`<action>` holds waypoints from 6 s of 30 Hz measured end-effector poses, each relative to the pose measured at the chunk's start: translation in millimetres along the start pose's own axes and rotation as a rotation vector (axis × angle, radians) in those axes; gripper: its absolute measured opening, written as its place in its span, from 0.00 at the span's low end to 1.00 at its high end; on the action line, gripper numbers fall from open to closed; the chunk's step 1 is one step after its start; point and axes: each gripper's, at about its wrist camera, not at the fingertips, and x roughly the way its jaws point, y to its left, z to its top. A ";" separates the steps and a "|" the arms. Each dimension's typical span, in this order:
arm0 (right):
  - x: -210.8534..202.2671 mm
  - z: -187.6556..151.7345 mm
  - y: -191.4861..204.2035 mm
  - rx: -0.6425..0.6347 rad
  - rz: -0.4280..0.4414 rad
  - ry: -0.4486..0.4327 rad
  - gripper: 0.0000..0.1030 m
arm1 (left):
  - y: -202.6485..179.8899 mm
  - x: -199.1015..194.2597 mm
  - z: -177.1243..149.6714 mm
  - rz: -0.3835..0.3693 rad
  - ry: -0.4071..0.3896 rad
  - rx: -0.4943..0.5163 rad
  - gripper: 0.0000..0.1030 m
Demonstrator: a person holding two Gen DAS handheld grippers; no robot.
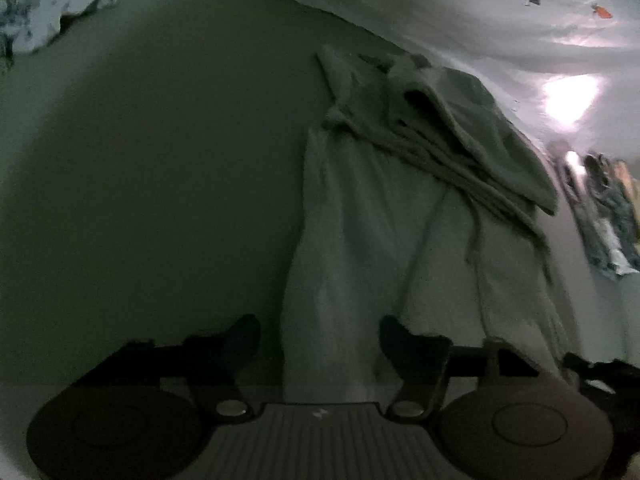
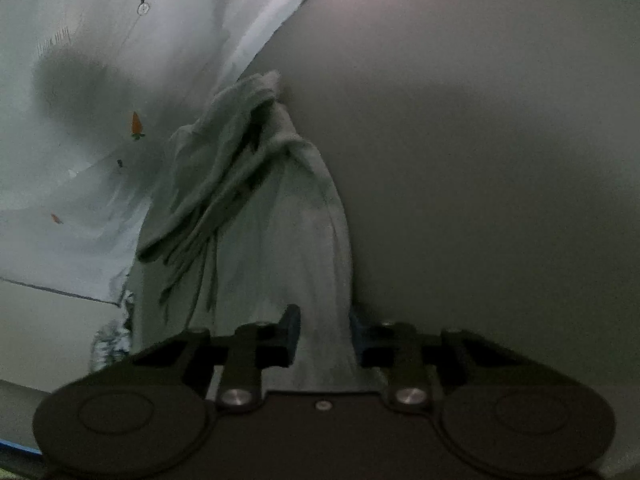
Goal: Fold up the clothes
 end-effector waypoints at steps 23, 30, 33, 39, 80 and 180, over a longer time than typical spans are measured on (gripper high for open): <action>-13.6 -39.9 -18.2 0.152 0.212 0.024 0.14 | 16.4 -13.3 -48.1 -0.201 0.107 -0.056 0.06; -29.2 -19.0 -14.3 0.372 0.380 -0.130 0.13 | 14.2 -39.5 -19.1 -0.316 -0.024 -0.161 0.06; -32.9 -5.4 -5.4 0.403 0.443 -0.183 0.13 | 9.9 -51.9 1.4 -0.369 -0.104 -0.198 0.06; -23.1 20.2 7.1 0.448 0.524 -0.252 0.12 | -2.5 -61.3 45.7 -0.406 -0.231 -0.215 0.06; 75.8 143.0 40.8 0.457 0.398 -0.337 0.35 | -2.8 33.2 191.3 -0.253 -0.421 -0.393 0.62; 110.8 89.5 115.1 0.305 0.741 -0.019 0.30 | -58.8 66.5 133.3 -0.805 -0.064 -0.201 0.92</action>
